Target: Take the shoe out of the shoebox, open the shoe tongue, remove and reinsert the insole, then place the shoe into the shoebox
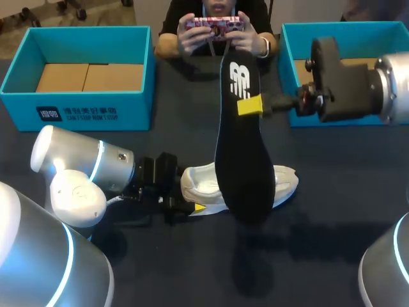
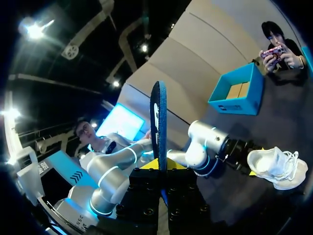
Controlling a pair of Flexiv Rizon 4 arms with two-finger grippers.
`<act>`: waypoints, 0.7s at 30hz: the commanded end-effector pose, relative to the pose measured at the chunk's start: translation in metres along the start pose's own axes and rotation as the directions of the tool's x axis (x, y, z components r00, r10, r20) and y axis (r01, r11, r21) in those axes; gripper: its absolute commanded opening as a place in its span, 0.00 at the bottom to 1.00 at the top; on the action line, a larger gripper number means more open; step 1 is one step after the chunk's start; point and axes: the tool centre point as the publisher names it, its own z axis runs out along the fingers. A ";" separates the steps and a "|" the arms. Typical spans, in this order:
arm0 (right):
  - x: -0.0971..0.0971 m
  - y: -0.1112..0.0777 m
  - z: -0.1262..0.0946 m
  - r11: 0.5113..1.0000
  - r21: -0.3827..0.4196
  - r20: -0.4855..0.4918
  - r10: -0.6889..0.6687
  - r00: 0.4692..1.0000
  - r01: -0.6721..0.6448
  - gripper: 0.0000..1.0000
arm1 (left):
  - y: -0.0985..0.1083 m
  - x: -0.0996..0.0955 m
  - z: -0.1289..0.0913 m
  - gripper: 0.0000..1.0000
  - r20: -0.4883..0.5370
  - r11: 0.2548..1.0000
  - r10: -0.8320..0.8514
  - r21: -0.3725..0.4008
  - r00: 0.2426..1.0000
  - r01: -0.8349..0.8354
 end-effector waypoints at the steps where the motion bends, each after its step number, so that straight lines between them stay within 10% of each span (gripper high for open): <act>1: 0.001 -0.012 -0.005 0.999 -0.042 0.001 -0.010 1.000 0.010 0.00 | 0.010 -0.002 0.005 0.00 0.001 1.000 0.000 -0.003 1.000 0.000; 21: 0.009 -0.021 0.000 0.998 -0.030 -0.017 -0.051 0.999 0.050 0.00 | 0.010 -0.002 0.005 0.00 0.001 1.000 0.000 -0.003 1.000 0.000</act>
